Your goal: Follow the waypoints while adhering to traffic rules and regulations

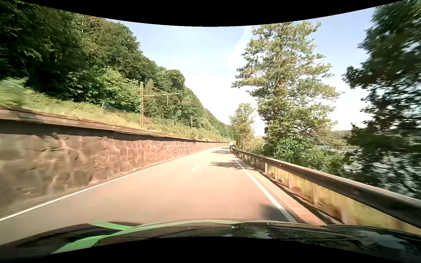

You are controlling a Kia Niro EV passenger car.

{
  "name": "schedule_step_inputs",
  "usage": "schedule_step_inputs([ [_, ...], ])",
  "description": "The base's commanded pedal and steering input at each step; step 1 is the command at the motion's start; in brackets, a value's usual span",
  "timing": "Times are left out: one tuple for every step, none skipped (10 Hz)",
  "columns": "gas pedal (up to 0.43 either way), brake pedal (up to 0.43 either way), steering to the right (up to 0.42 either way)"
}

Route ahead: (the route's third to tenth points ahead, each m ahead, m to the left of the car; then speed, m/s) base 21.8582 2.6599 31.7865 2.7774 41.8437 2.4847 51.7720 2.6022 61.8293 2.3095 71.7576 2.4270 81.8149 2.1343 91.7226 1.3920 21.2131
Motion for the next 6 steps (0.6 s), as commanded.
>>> schedule_step_inputs([
  [0.26,0.0,-0.004],
  [0.26,0.0,-0.004],
  [0.26,0.0,-0.004],
  [0.26,0.0,-0.004],
  [0.26,0.0,-0.004],
  [0.228,0.0,-0.004],
])
